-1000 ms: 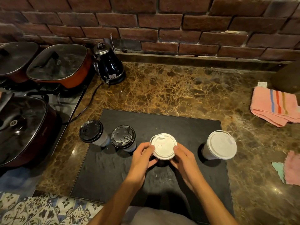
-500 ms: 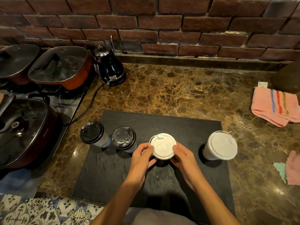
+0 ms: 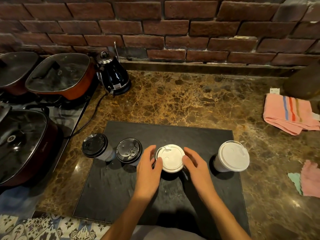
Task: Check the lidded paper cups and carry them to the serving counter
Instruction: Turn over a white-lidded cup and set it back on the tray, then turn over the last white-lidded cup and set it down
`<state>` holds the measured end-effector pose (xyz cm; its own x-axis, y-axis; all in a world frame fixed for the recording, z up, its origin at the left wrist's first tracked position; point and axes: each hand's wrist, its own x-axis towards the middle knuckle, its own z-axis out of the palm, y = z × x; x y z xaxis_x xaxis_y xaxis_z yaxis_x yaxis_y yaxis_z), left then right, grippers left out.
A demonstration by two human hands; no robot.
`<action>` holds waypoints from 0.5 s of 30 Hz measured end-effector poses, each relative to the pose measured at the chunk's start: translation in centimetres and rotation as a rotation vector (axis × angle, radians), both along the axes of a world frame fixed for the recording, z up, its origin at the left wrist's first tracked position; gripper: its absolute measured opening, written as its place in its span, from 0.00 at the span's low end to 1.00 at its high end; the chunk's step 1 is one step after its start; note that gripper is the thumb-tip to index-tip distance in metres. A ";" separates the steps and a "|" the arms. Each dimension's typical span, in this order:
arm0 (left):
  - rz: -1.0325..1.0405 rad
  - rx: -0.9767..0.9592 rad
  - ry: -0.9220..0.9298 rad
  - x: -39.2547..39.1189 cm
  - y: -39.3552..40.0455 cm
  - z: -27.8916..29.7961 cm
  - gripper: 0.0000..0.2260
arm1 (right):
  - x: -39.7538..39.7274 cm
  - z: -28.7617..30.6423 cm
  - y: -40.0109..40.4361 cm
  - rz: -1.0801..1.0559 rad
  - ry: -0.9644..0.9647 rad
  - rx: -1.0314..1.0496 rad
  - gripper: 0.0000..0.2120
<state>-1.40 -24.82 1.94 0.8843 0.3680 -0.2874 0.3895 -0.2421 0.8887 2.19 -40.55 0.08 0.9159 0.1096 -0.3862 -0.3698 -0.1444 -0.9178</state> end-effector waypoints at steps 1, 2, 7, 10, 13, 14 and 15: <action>-0.022 0.067 -0.008 0.0 -0.1 0.3 0.20 | 0.0 0.4 -0.1 0.021 -0.027 -0.042 0.18; -0.042 0.128 -0.030 0.0 -0.2 0.6 0.20 | 0.0 0.8 -0.2 0.037 -0.062 -0.087 0.19; -0.208 0.318 -0.148 0.9 -1.0 2.2 0.22 | -0.5 3.2 -1.7 0.077 -0.308 -0.259 0.21; -0.320 0.374 -0.237 2.9 -2.3 3.2 0.21 | -1.0 4.5 -3.6 -0.014 -0.400 -0.302 0.21; -0.409 0.458 -0.309 4.9 -3.9 3.7 0.21 | -1.6 5.1 -5.7 -0.178 -0.414 -0.300 0.18; -0.447 0.469 -0.315 5.5 -4.7 3.9 0.21 | -1.8 5.0 -6.5 -0.237 -0.409 -0.288 0.17; -0.484 0.472 -0.323 6.1 -5.5 4.0 0.21 | -2.0 4.9 -7.3 -0.288 -0.411 -0.275 0.17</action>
<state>4.66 -30.35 5.90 0.9923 -0.0640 0.1060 -0.1202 -0.7038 0.7001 0.23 -47.88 4.98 0.9749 -0.2208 0.0287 -0.0505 -0.3448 -0.9373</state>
